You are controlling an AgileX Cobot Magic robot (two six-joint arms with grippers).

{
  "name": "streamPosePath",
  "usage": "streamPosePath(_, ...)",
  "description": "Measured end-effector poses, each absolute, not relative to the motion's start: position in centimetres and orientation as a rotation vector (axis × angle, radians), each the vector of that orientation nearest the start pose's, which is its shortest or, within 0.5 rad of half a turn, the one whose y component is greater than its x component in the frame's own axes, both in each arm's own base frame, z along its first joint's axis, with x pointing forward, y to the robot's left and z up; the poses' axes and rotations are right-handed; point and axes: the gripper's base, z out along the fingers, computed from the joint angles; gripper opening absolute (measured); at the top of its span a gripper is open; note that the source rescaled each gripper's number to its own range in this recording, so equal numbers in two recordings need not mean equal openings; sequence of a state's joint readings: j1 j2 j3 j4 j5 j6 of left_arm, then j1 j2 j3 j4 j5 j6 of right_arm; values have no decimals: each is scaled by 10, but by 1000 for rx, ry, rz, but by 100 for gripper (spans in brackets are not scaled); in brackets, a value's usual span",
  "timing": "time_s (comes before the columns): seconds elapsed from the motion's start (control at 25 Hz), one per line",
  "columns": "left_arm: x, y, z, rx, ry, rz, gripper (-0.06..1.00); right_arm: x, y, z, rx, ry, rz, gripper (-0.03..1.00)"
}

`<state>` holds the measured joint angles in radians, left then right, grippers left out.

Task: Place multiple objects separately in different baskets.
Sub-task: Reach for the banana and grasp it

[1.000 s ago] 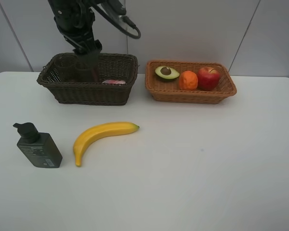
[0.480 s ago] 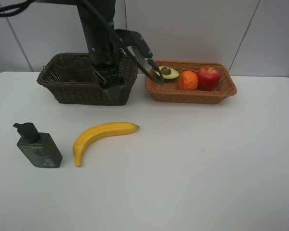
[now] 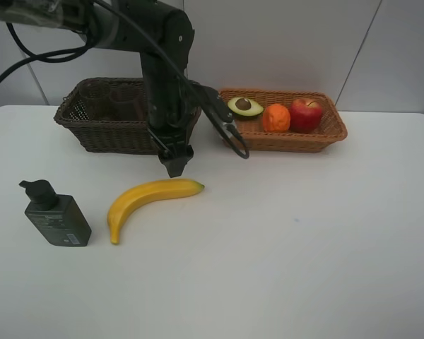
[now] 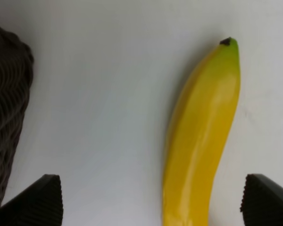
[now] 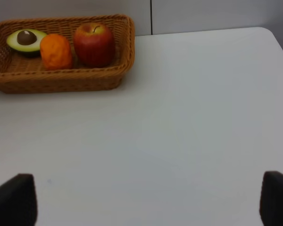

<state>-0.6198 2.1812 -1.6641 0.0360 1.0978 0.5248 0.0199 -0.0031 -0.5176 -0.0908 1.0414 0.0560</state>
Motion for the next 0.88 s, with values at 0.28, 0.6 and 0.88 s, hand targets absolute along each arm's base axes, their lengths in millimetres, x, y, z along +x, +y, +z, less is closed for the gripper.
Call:
streamPosePath(0.28, 349, -247, 135, 1718, 2630, 26, 100, -7, -7, 284, 40, 2001, -59, 100)
streamPosePath(0.6, 339, -241, 113, 1748, 2622, 14, 100, -7, -7, 284, 40, 2001, -59, 100)
streamPosePath(0.88, 339, -241, 98, 1755, 2628, 14, 100, -7, -7, 284, 40, 2001, -59, 100)
